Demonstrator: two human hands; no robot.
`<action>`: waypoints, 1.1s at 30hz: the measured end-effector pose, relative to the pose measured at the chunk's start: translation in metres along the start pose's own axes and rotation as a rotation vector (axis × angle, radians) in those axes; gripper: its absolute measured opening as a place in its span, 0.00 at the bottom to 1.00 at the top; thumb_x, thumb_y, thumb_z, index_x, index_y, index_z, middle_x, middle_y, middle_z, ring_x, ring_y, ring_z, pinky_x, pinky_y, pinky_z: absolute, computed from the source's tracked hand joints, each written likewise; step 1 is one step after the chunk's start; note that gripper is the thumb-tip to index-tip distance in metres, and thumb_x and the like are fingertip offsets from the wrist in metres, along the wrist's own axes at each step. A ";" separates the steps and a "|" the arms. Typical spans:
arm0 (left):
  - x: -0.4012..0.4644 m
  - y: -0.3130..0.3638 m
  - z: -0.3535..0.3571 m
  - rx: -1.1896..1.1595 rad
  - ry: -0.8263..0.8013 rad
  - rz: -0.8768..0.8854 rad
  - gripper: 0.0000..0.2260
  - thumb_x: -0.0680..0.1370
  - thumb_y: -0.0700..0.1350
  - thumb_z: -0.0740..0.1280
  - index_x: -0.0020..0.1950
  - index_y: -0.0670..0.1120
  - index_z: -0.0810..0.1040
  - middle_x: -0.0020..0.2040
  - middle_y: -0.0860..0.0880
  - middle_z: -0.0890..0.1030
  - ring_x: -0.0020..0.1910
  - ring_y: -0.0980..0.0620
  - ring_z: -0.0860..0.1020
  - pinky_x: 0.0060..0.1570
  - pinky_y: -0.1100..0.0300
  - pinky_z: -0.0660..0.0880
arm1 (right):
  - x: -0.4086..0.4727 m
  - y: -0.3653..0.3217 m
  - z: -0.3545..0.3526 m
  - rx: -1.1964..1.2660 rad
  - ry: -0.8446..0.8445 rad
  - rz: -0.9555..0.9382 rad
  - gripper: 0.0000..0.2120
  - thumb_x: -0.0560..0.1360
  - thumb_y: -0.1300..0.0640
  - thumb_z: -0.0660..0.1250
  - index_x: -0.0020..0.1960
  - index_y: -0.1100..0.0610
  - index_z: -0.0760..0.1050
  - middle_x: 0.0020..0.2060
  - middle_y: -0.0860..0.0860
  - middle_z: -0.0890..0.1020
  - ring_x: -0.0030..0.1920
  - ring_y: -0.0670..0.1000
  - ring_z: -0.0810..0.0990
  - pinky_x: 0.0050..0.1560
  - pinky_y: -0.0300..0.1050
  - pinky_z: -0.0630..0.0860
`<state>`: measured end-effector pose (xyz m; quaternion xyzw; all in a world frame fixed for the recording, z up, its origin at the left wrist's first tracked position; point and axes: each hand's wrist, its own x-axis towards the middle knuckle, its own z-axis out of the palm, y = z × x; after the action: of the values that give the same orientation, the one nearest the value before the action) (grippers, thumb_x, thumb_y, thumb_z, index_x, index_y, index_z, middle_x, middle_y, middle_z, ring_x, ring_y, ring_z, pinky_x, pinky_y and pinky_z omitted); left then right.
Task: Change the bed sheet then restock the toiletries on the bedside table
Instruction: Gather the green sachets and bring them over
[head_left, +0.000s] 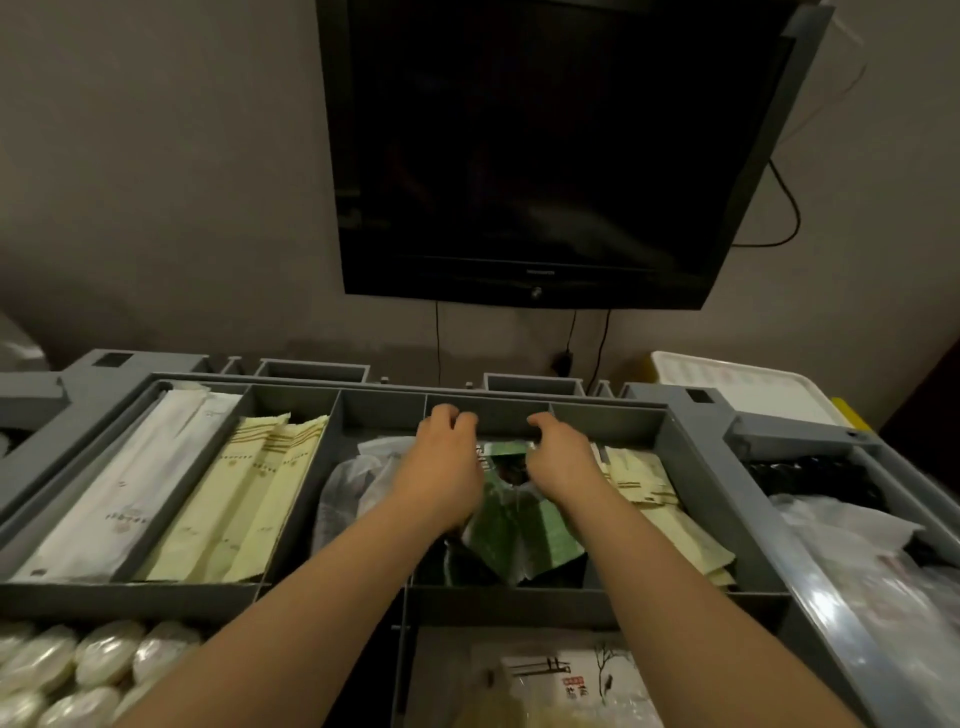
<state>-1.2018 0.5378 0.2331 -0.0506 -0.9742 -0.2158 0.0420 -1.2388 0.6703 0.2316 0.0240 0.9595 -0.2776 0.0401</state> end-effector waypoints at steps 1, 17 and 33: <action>-0.003 0.000 0.001 0.013 -0.019 0.013 0.22 0.79 0.41 0.59 0.73 0.45 0.61 0.72 0.45 0.60 0.69 0.46 0.62 0.66 0.55 0.64 | -0.001 -0.001 0.001 -0.047 -0.005 -0.047 0.24 0.77 0.65 0.60 0.72 0.55 0.63 0.67 0.57 0.70 0.64 0.56 0.72 0.59 0.45 0.71; -0.048 -0.023 -0.018 0.169 -0.110 0.073 0.23 0.79 0.50 0.59 0.72 0.45 0.63 0.72 0.44 0.65 0.71 0.44 0.61 0.70 0.51 0.60 | -0.057 -0.037 0.018 -0.190 -0.131 -0.192 0.26 0.77 0.56 0.62 0.73 0.54 0.60 0.66 0.57 0.71 0.64 0.57 0.71 0.63 0.50 0.70; -0.547 -0.426 -0.297 0.221 0.325 -1.090 0.21 0.80 0.51 0.58 0.72 0.48 0.63 0.68 0.45 0.69 0.65 0.43 0.68 0.62 0.49 0.70 | -0.428 -0.542 0.308 -0.062 -0.431 -1.303 0.21 0.79 0.52 0.60 0.70 0.52 0.64 0.67 0.54 0.68 0.64 0.56 0.69 0.63 0.51 0.69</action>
<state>-0.6919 -0.0165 0.2674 0.4969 -0.8574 -0.1083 0.0790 -0.8296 0.0378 0.2981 -0.6150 0.7563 -0.2162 0.0553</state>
